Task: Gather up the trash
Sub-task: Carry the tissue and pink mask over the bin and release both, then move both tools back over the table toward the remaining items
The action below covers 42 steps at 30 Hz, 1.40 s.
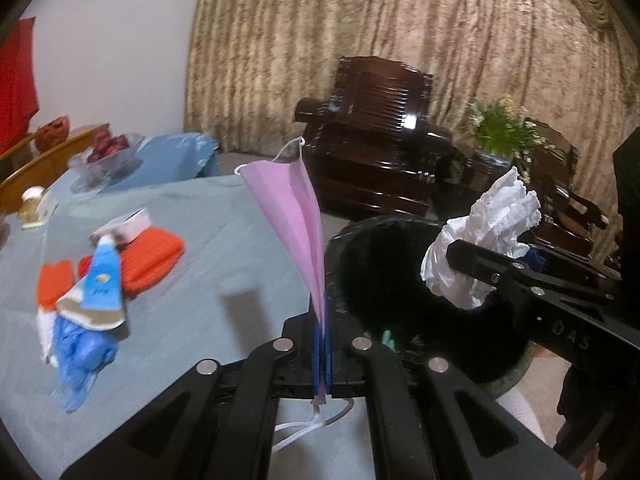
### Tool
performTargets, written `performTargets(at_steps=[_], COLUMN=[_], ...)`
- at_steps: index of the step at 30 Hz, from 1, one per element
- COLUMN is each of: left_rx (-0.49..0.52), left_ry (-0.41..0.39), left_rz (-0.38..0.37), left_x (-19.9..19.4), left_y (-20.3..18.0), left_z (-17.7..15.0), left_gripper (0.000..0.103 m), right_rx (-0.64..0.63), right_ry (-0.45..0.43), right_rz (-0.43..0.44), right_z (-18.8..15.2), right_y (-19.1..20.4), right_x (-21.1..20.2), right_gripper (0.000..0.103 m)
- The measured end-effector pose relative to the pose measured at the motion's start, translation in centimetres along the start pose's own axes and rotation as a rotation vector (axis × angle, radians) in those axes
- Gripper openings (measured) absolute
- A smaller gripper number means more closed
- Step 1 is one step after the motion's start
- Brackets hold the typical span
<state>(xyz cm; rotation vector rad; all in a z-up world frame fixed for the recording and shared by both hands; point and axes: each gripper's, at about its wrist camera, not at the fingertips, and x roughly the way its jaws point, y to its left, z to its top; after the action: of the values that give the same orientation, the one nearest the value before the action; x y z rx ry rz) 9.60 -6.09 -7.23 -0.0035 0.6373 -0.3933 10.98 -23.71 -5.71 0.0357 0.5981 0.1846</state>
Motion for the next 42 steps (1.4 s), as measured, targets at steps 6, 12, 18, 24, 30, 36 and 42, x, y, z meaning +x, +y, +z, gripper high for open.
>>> performTargets(at_steps=[6,12,18,24,30,36,42], left_rx=[0.047,0.083,0.095,0.067,0.046,0.034,0.016], left_ry=[-0.004,0.007,0.032,0.037,0.020,-0.029,-0.076], left_rz=[-0.066,-0.111,-0.144,-0.162,-0.132,-0.069,0.038], left_x=[2.2,4.5,6.9,7.5,6.6,4.1,1.0], left_y=[-3.3,-6.0,-7.7,-7.3,-5.5,-2.7,1.2], left_z=[1.5,2.3,2.8,3.0,3.3,3.3,2.9], left_gripper=[0.002,0.002,0.010,0.062,0.072,0.080,0.082], right_rx=[0.048,0.079,0.099,0.143,0.163,0.147,0.107], right_ry=[-0.009,0.015,0.046,0.040,0.023,-0.001,-0.023], right_rz=[-0.080,-0.152,-0.210,-0.284,-0.291,-0.254,-0.172], right_z=[-0.4,-1.5,-2.5,-3.6,-3.7,-2.6,-1.0], right_y=[-4.3,-7.8,-9.3,-10.6,-10.4,-8.4,-4.4], right_x=[-0.9,-0.5,-0.1,-0.3,-0.6,-0.7,0.2], right_gripper=[0.034,0.034,0.045,0.082,0.091,0.097,0.098])
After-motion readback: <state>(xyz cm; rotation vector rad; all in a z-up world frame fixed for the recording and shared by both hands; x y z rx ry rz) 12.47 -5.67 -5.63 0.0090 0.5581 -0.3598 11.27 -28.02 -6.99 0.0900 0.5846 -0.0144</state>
